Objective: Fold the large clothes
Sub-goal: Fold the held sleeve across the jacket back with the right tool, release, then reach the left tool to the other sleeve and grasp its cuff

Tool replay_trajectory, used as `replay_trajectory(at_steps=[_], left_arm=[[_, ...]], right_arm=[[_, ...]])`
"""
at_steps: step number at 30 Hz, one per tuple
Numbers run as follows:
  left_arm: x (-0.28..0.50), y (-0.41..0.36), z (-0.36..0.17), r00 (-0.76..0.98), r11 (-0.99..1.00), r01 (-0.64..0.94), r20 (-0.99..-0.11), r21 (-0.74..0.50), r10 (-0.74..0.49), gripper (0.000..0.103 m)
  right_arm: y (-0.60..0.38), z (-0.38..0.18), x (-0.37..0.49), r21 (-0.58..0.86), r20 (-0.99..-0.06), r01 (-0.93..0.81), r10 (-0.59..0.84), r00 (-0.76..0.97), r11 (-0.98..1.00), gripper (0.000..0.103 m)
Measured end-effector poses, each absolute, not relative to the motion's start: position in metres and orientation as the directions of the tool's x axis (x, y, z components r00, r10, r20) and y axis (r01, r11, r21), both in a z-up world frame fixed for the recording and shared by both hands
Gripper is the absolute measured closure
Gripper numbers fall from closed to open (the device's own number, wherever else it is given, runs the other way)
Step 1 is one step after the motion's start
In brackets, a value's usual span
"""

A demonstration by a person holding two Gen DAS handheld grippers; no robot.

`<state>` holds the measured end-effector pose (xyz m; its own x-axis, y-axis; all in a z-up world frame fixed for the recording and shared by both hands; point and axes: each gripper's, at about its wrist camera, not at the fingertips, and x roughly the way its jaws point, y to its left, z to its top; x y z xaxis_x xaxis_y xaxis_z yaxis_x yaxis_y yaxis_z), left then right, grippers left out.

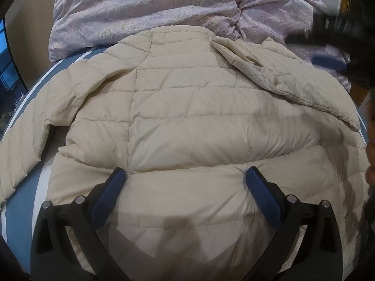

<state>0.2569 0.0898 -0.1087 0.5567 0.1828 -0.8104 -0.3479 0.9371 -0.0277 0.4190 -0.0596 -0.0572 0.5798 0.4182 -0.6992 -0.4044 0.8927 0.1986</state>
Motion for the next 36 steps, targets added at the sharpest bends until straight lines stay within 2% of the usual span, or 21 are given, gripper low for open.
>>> replay_trajectory(at_steps=[2, 5, 11, 16, 22, 36], left_arm=[[0.257, 0.09, -0.109, 0.558, 0.937, -0.348, -0.81, -0.03, 0.181, 0.002], [0.256, 0.091, -0.108, 0.561, 0.937, -0.347, -0.809, -0.035, 0.177, 0.002], [0.25, 0.096, -0.104, 0.587, 0.935, -0.345, -0.796, -0.078, 0.15, 0.002], [0.231, 0.107, -0.093, 0.598, 0.929, -0.36, -0.786, -0.09, 0.155, 0.002], [0.2, 0.13, -0.069, 0.588, 0.914, -0.405, -0.762, 0.011, 0.27, 0.002], [0.106, 0.231, -0.054, 0.466, 0.764, -0.639, -0.744, 0.092, 0.479, 0.002]], right_arm=[[-0.066, -0.077, 0.43, 0.147, -0.745, -0.348, 0.335, 0.577, 0.926, 0.035], [-0.069, -0.098, 0.437, 0.125, -0.776, -0.318, 0.292, 0.558, 0.94, 0.035], [-0.052, -0.113, 0.429, 0.019, -0.773, -0.317, 0.215, 0.597, 0.948, 0.029], [-0.05, -0.115, 0.43, -0.003, -0.779, -0.305, 0.189, 0.598, 0.952, 0.025], [-0.053, -0.114, 0.434, 0.01, -0.785, -0.3, 0.193, 0.589, 0.954, 0.022], [-0.053, -0.118, 0.435, 0.036, -0.791, -0.285, 0.201, 0.578, 0.958, 0.015]])
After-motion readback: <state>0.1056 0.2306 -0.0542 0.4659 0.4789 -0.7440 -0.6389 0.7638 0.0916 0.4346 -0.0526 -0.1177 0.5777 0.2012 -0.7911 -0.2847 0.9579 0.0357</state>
